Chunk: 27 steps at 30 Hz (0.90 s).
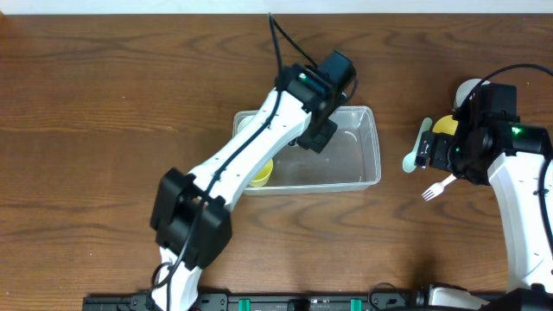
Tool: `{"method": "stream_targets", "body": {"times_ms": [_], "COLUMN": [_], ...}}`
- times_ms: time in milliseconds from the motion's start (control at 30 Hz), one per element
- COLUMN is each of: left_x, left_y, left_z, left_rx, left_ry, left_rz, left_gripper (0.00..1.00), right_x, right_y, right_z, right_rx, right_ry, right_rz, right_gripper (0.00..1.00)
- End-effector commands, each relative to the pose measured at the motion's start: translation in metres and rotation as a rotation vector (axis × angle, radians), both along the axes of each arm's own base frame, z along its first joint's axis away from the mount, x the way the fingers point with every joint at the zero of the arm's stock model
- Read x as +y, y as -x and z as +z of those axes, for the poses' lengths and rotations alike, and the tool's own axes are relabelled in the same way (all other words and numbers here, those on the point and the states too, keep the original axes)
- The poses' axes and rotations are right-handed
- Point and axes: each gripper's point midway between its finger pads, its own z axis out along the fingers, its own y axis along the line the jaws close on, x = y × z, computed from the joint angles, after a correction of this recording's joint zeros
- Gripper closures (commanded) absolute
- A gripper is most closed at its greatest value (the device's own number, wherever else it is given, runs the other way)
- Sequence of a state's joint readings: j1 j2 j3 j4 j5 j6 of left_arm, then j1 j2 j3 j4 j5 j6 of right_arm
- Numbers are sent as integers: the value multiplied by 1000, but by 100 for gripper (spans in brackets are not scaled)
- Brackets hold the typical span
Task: Pack container
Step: 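Place the grey cup into the box behind the yellow cup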
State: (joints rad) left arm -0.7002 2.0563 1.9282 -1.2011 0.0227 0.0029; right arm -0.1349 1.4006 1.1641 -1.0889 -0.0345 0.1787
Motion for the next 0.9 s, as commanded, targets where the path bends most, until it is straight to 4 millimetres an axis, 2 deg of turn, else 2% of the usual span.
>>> {"method": "stream_targets", "body": {"times_ms": [0, 233, 433, 467, 500, 533, 567, 633, 733, 800, 867], "left_x": [1, 15, 31, 32, 32, 32, 31, 27, 20, 17, 20], "left_y": [-7, -25, -38, -38, -38, -39, -38, -38, -40, -42, -43], "left_z": [-26, -65, -71, -71, -70, -69, -68, -61, -38, -13, 24], "left_rx": [31, 77, 84, 84, 83, 80, 76, 59, 14, -27, -92], "left_ry": [-43, -78, -82, -83, -83, -81, -79, -68, -39, -11, 22], "left_rz": [-35, -1, 27, 21, 19, 19, 15, 0, -16, -18, -3], "left_gripper": [94, 94, 93, 84, 67, 56, 49, 41, 39, 37, 36], "right_x": [0, 0, 0, 0, 0, 0, 0, 0, 0, 0, 0], "right_y": [-2, -2, -2, -2, -2, -2, -2, -1, 1, 2, 2], "right_z": [4, 3, 3, 3, 3, 3, 3, 3, 3, 3, 3], "right_rx": [-9, -9, -9, -9, -9, -8, -8, -5, 2, 6, 6], "right_ry": [-5, -5, -5, -4, -4, -4, -4, -5, -6, -6, -6], "right_rz": [6, 6, 6, 5, 5, 6, 6, 6, 6, 6, 7], "right_gripper": [1, 1, 1, 1, 1, 1, 1, 1, 1, 1, 1]}}
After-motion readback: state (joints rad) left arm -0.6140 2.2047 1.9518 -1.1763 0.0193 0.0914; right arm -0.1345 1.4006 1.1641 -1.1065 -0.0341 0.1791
